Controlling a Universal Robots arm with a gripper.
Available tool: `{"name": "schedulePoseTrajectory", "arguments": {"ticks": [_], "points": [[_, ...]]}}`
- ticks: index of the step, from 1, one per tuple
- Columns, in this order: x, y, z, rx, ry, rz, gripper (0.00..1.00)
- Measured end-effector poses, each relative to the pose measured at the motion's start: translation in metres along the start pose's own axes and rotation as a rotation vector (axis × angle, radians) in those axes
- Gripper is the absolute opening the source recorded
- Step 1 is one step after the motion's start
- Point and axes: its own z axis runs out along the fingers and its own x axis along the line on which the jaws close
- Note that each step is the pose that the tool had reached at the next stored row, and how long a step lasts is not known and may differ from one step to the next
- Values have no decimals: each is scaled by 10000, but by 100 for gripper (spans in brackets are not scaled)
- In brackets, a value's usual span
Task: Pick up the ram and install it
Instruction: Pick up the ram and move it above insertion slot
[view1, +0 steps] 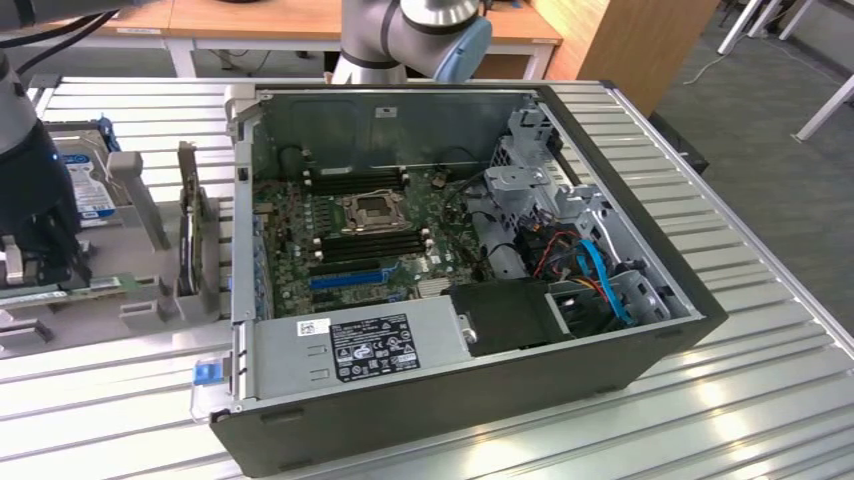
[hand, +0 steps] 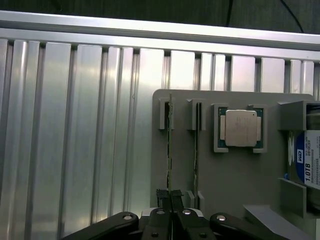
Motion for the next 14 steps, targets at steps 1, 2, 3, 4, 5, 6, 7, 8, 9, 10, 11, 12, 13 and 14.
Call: {"name": "schedulePoseTrajectory", "arguments": {"ticks": [1,2,3,4,5,6,7,8,9,10,11,12,13,14], "points": [[-1,1,-17,-1,0,1,12],[-1,1,-33,0,0,1,12],[-1,2,-50,-1,0,1,12],[-2,3,-67,0,0,2,12],[-2,4,-84,0,-1,2,12],[-2,5,-101,0,-1,2,12],[-3,5,-118,-1,0,3,12],[-3,6,-134,0,-1,3,12],[-4,7,-150,0,0,4,12],[-4,7,-166,0,0,4,12],[-4,8,-180,0,-1,4,12],[-5,9,-196,0,-1,4,12],[-5,10,-215,-1,0,4,12],[-6,11,-233,-1,0,5,12]]}}
